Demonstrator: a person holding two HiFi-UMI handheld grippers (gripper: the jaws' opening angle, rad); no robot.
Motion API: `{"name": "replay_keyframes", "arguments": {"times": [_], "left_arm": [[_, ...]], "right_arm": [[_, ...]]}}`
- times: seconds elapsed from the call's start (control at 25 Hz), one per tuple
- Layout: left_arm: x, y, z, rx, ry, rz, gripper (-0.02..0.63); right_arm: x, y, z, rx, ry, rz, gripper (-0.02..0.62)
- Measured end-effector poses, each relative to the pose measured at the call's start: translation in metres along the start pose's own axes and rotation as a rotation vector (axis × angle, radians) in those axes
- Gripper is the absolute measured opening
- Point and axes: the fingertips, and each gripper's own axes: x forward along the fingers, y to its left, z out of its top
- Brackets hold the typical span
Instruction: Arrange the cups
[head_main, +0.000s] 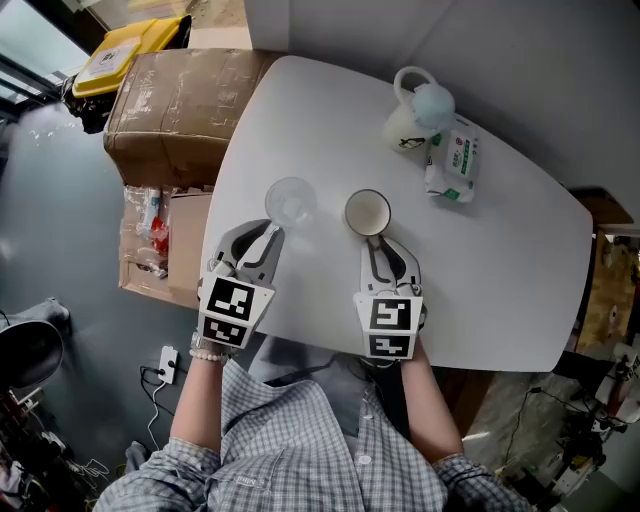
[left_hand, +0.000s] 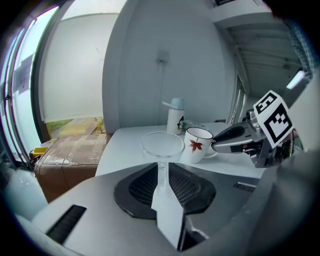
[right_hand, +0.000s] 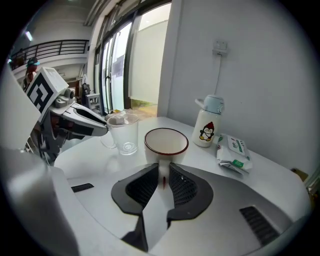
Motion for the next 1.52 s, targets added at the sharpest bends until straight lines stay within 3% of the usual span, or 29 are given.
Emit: {"name": "replay_keyframes", "arguments": {"times": [0.36, 0.8, 0.96, 1.16, 1.44, 1.52], "left_arm": [[0.005, -0.002, 0.004, -0.038, -0.018, 0.022, 0.058], [0.013, -0.005, 0.01, -0.064, -0.038, 0.026, 0.058], [0.013, -0.006, 0.01, -0.06, -0.044, 0.001, 0.058], [0.007, -0.009, 0.005, -0.054, -0.029, -0.034, 0.06], [0.002, -0.009, -0.007, -0.007, 0.005, -0.033, 0.058], [0.002, -0.009, -0.008, -0.012, 0.005, -0.023, 0.058]], "right_arm": [[-0.001, 0.009, 0.002, 0.156, -0.005, -0.003, 0.071], [0.009, 0.022, 0.011, 0.239, -0.026, -0.009, 0.071], [0.011, 0.025, 0.014, 0.221, -0.031, -0.013, 0.071], [0.009, 0.033, 0.014, 0.059, -0.019, -0.004, 0.094], [0.005, 0.036, -0.005, 0.035, 0.014, -0.021, 0.109], [0.004, 0.036, -0.006, 0.027, 0.015, -0.035, 0.08]]}}
